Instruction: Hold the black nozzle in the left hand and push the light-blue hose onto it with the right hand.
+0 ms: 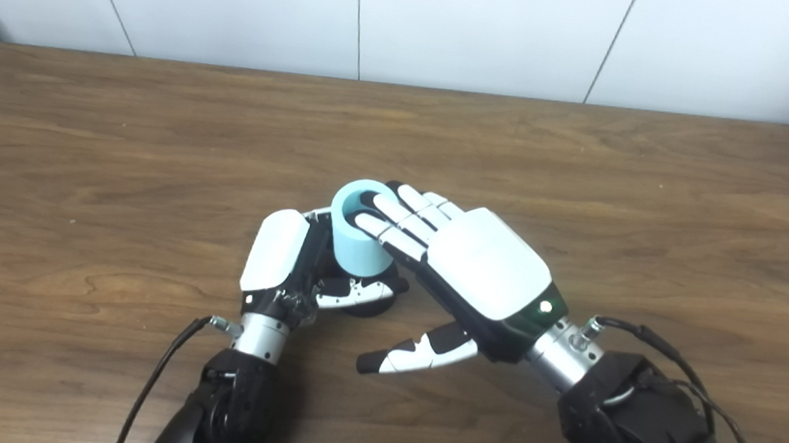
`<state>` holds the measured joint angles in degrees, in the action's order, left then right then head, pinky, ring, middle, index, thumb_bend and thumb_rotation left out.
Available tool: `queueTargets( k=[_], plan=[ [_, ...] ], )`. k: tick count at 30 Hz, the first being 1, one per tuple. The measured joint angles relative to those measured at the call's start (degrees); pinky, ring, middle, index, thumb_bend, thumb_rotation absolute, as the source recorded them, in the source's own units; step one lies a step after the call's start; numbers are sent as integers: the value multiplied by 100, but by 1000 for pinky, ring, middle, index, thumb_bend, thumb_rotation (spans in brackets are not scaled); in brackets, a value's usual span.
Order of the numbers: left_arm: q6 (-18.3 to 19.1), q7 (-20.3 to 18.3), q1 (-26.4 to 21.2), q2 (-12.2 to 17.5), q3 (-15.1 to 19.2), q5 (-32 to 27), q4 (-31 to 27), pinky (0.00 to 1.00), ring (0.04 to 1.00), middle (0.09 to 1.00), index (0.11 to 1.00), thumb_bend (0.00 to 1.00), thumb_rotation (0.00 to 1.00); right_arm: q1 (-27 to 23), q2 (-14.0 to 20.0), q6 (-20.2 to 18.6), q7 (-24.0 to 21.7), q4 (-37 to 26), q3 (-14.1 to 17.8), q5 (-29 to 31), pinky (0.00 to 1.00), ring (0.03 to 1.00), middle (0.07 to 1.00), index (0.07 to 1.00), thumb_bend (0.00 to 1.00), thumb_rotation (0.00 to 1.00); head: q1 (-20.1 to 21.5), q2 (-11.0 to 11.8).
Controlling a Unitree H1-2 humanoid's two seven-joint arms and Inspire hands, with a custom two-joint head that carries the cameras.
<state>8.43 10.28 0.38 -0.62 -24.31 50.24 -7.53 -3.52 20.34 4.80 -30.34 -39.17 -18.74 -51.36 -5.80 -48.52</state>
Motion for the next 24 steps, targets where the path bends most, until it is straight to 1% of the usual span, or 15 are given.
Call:
queueTargets(
  k=[3, 4, 8, 11, 13, 15, 18, 20, 24],
  plan=[
    [4, 0, 0, 0, 0, 0, -2, 502, 526, 496, 483, 521, 0, -7, 10, -7, 6, 4, -2, 26, 896, 951, 932, 881, 586, 759, 0, 9],
    [4, 1, 0, 0, 0, 0, -2, 497, 515, 480, 486, 522, 0, -9, 17, -12, 6, 4, -1, 39, 902, 949, 933, 881, 585, 758, 0, 9],
    [0, 12, 0, 0, -1, 1, -2, 506, 518, 491, 484, 522, 0, -60, 41, -107, -50, -62, 24, 113, 913, 959, 935, 889, 585, 792, 9, 35],
    [-21, 12, 0, 1, -5, -10, 0, 513, 524, 494, 483, 522, 0, -135, 40, -290, -312, -238, 102, 274, 937, 978, 952, 902, 575, 840, 18, 44],
    [-29, 12, 0, 2, -4, -29, 4, 510, 522, 494, 483, 522, 0, -216, 38, -472, -568, -356, 161, 393, 929, 969, 948, 900, 570, 853, 18, 53],
    [-34, 13, 0, 1, -4, -45, 8, 511, 525, 500, 482, 522, 0, -355, 33, -678, -894, -513, 238, 492, 912, 968, 948, 906, 561, 889, 9, 79],
    [-34, 6, 0, 1, -6, -72, 6, 517, 536, 508, 480, 521, 0, -619, -6, -943, -1261, -771, 386, 569, 894, 946, 932, 895, 551, 878, 9, 79],
    [-33, 4, -1, 2, -10, -73, 6, 523, 542, 516, 476, 520, 0, -784, -40, -1063, -1371, -898, 476, 655, 894, 942, 932, 895, 551, 804, 35, 97],
    [-29, -12, -3, 2, -12, -75, 6, 522, 543, 520, 475, 519, 0, -1009, -155, -1135, -1434, -1235, 513, 946, 883, 939, 937, 895, 561, 772, 26, 114]
  ],
)
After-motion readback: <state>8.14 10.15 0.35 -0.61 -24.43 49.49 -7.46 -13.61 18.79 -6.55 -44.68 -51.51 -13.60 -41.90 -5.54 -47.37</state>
